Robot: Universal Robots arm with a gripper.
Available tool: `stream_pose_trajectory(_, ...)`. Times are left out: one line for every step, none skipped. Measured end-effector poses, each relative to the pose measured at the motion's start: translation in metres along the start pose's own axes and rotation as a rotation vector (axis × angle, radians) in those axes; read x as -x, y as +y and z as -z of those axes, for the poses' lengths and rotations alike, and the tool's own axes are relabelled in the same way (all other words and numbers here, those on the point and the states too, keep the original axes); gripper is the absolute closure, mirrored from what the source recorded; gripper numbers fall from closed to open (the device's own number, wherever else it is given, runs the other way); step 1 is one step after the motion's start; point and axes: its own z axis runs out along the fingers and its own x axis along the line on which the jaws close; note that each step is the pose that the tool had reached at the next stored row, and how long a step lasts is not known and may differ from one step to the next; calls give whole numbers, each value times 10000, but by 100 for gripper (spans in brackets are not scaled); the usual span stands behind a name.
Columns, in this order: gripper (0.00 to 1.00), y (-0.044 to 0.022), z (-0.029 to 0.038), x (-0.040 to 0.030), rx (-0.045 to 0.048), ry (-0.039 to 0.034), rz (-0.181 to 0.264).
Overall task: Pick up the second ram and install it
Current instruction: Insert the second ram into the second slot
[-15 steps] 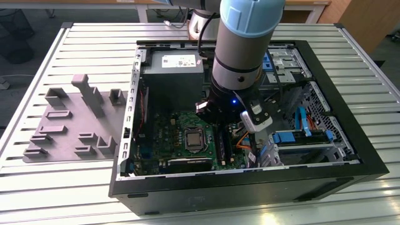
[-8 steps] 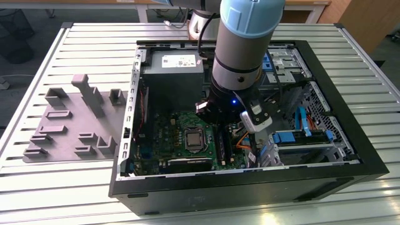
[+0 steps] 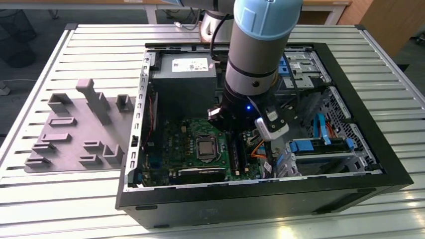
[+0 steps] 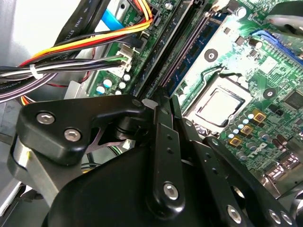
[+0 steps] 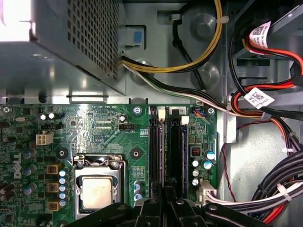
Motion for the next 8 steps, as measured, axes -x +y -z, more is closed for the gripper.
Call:
stream_pose_trajectory(86,0,-4,0,2,-1,0)
stream_pose_trajectory(86,1,-10,0,2,-1,0)
stream_pose_trajectory(86,0,-16,0,1,0,0)
stream_pose_trajectory(86,0,-21,0,0,1,0)
stream_pose_trajectory(86,0,-24,0,0,2,0)
stream_pose_trajectory(86,0,-25,0,-1,2,-1)
stream_pose_trajectory(86,0,-27,0,1,2,0)
stream_pose_trajectory(86,0,-28,0,1,2,-1)
